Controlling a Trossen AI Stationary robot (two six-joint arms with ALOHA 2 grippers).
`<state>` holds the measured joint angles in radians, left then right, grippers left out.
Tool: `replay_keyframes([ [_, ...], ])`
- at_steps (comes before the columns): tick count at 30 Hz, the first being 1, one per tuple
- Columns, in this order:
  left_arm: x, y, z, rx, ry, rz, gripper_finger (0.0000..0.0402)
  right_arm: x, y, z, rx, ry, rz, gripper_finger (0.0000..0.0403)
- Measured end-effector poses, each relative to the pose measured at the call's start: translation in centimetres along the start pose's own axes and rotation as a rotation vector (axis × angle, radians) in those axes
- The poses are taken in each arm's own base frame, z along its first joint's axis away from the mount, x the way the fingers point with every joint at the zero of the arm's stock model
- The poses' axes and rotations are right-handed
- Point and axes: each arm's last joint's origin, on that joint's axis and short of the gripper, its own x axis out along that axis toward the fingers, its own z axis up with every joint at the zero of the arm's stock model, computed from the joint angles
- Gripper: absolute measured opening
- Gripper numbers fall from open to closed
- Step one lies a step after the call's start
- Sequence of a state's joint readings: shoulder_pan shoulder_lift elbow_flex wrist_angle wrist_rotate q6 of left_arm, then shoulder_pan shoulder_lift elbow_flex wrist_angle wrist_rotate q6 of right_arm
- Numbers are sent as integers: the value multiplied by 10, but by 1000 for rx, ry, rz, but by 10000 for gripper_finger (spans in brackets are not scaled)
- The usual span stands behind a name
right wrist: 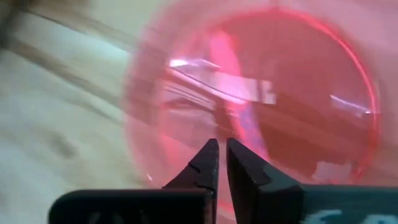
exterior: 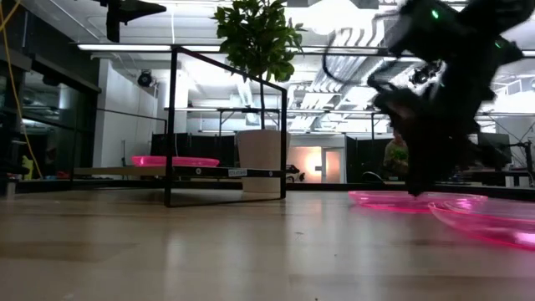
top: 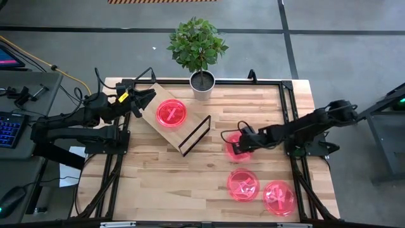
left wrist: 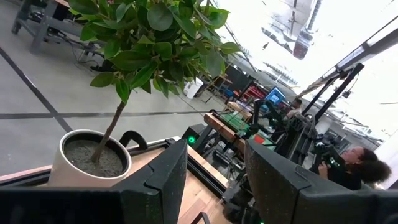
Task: Place and stack plates onto a shelf
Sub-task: Stack the pink plate on top of the pink plate on the shelf
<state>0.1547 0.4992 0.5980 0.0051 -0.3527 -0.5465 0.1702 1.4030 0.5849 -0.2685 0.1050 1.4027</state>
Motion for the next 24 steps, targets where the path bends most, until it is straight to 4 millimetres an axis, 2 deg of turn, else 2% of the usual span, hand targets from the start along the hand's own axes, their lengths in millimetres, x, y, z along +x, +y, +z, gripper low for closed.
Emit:
replay_keyframes([
  [3,0,0,0,0,0,0,152,-18,8,6,-45,-16,22,21],
  [6,0,0,0,0,1,0,152,-37,0,3,-64,0,-27,28],
  [10,0,0,0,1,2,0,152,-57,-27,-7,-37,25,-110,55],
  [13,0,0,0,1,3,1,152,-67,-46,-12,45,-24,-104,86],
  [16,0,0,0,1,3,1,152,-65,-62,-14,166,-118,-74,122],
  [19,0,0,0,0,1,0,152,-54,-75,-14,280,-179,-39,156],
  [24,0,0,0,0,1,-1,152,-30,-81,-13,363,-226,68,191],
])
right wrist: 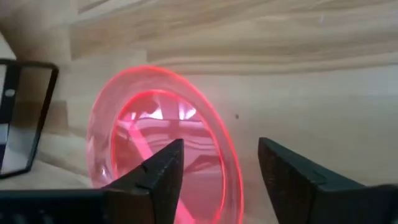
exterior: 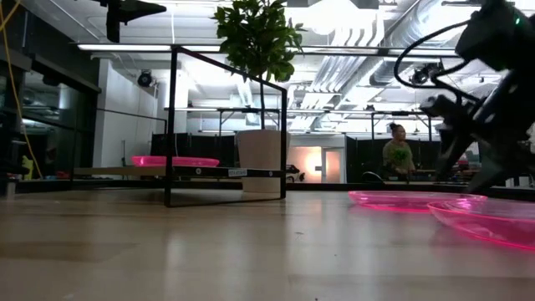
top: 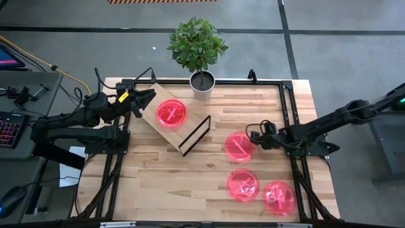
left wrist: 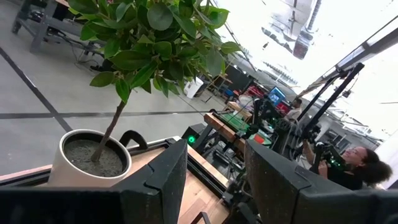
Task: Place and stack plates onto a shelf
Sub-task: Stack the pink plate on top of the pink plate on the shelf
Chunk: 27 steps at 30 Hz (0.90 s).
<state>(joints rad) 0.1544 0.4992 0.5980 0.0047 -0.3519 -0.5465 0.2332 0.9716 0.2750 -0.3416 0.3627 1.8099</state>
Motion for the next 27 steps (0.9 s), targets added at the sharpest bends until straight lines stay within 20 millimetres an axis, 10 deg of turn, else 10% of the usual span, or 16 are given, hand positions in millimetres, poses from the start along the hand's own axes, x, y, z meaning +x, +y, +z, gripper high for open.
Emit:
replay_keyframes([
  [13,0,0,0,0,-1,2,152,30,3,-7,18,-53,49,182],
  [22,0,0,0,12,-3,4,152,40,-1,-9,48,-75,6,18],
  [27,0,0,0,24,-3,4,152,33,4,-8,53,-38,67,5],
])
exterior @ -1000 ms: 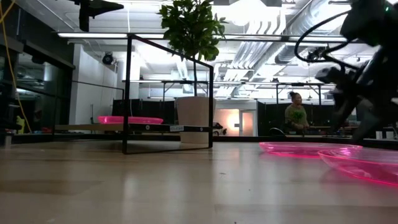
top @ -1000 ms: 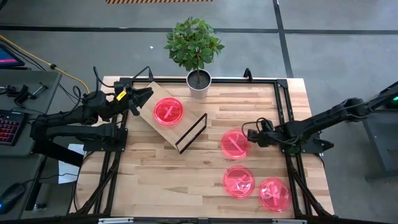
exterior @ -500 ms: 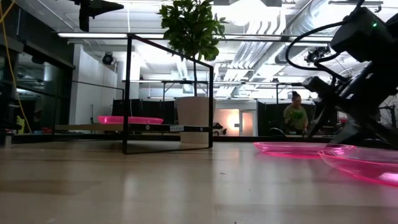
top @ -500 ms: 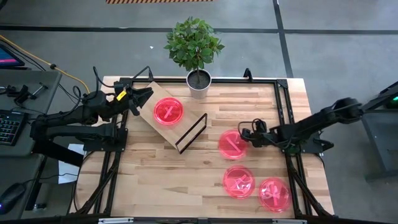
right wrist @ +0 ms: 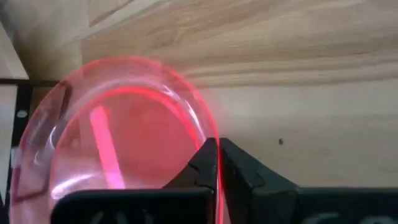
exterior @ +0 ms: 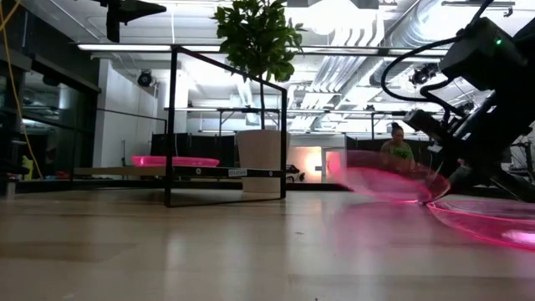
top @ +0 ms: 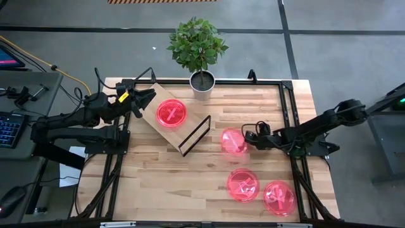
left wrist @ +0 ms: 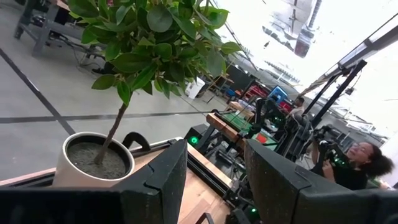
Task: Place and stack plates onto a shelf
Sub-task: Stack the pink plate on top of the pink plate on the shelf
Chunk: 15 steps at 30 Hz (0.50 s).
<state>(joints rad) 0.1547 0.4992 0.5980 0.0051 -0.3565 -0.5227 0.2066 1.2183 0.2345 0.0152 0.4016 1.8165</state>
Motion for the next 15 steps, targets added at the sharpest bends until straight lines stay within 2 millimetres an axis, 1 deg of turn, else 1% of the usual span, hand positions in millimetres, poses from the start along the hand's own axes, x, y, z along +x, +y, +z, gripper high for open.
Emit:
replay_keyframes([
  [3,0,0,0,1,0,-1,152,-11,5,2,-22,41,50,2],
  [7,0,0,0,2,0,0,152,-27,9,9,-46,36,121,0],
  [11,0,0,0,2,0,0,152,-44,15,16,-58,45,231,0],
  [15,0,0,0,0,0,-1,152,-61,24,21,-77,32,327,0],
])
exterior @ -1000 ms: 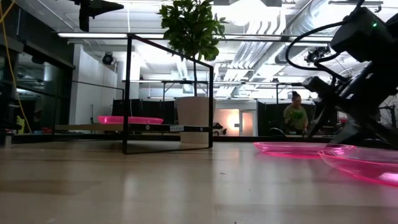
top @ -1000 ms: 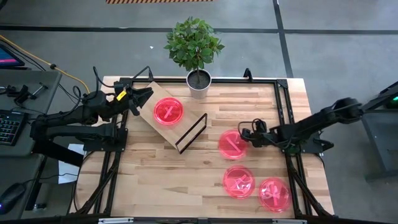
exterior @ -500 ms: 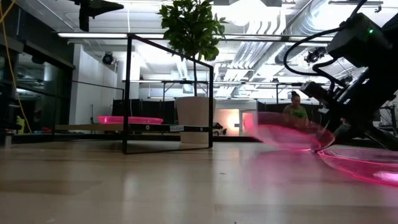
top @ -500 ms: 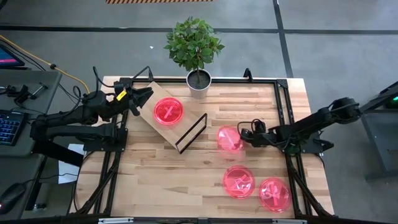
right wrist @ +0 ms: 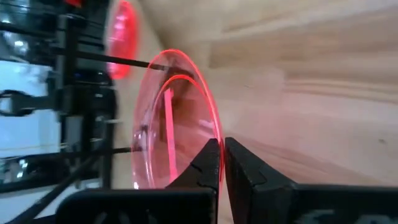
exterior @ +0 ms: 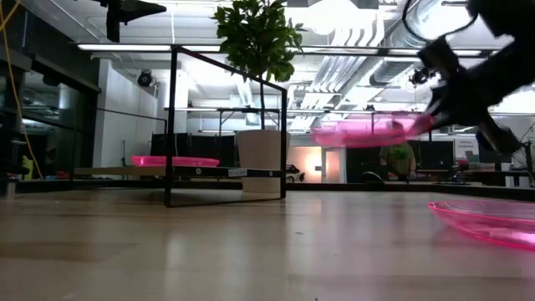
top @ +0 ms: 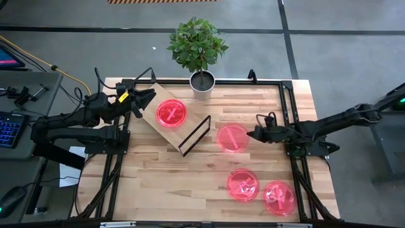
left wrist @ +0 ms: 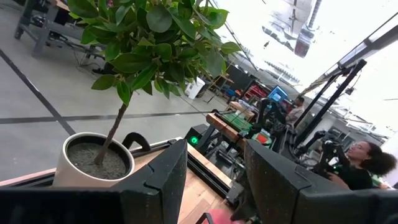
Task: Place and stack plates onto a shelf
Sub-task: Stack the pink plate on top of the pink plate on the shelf
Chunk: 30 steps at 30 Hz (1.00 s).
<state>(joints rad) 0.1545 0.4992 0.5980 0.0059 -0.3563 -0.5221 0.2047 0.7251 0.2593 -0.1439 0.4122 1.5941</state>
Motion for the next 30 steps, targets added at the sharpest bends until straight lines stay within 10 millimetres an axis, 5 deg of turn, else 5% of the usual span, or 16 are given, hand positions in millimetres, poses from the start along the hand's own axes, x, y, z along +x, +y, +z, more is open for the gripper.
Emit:
replay_keyframes([
  [11,0,-2,3,-12,-26,-15,152,-37,84,41,-142,-188,124,0],
  [16,0,-4,6,-26,-62,-36,152,-32,124,67,-232,-253,111,0],
  [22,0,-5,8,-33,-74,-50,152,16,166,95,-308,-259,64,0],
  [30,-1,-5,9,-39,-90,-61,152,117,214,110,-412,-170,52,0],
])
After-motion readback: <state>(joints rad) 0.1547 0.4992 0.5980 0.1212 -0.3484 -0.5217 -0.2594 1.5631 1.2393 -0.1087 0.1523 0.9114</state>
